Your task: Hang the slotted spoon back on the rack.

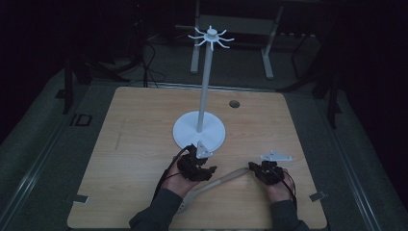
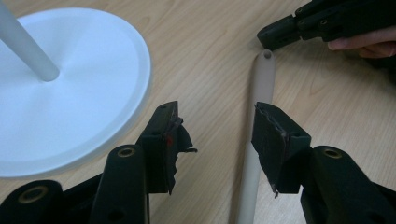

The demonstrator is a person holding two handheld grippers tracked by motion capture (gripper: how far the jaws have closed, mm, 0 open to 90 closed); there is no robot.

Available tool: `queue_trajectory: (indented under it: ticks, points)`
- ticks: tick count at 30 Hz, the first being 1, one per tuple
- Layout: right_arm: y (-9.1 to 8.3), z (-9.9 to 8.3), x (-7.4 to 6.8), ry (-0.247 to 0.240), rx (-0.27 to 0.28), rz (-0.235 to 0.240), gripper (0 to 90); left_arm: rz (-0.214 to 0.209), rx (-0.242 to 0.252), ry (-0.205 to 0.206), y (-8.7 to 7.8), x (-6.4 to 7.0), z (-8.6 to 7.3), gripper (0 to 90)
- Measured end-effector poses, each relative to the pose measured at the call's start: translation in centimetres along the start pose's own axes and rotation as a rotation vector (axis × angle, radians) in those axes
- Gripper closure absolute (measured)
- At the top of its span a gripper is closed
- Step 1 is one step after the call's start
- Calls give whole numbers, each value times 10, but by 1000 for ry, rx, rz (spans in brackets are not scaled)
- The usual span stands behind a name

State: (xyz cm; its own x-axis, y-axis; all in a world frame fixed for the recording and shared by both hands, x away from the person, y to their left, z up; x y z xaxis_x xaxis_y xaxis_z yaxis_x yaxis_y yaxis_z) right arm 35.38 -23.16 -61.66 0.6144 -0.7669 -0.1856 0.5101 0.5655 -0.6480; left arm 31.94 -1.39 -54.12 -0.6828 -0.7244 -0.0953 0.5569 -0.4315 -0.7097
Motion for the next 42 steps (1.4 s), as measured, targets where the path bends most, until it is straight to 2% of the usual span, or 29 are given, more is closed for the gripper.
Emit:
queue_trajectory:
  ticks: [5,9,14,19,21,26,35,42]
  points:
    - [0,-1,-2,29,7,25,900,-6,-17,12,1,2,-2,519]
    - [2,-1,-9,14,2,34,900,-11,-30,24,3,3,-4,521]
    - [6,-1,-22,-1,-3,71,900,-27,-67,49,8,8,-8,529]
    - [7,-1,-27,-19,-10,90,900,-54,-129,95,14,14,-15,558]
    - [7,-1,-26,-10,-9,101,900,-67,-155,114,16,17,-17,570]
    - [2,2,-20,-10,15,72,900,-88,-216,147,22,22,-23,580]
    - [-18,6,3,48,92,15,900,-90,-302,187,35,28,-26,615]
    - [-23,7,9,67,113,-2,900,-100,-357,216,42,32,-27,664]
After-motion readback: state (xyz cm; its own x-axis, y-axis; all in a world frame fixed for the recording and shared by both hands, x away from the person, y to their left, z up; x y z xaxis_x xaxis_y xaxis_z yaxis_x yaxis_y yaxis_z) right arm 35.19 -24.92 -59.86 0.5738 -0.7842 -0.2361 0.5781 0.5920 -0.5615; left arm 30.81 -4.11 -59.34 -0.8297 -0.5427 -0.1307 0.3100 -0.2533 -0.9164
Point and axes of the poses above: each handheld gripper's, and its own axes: y roughly forward along the jaws, z roughly out of its top, x roughly to its right, the point moved 7 cm from there along y, roughly forward along the jaws, and after that the axes turned 9 degrees about z, right-handed, at the moved point
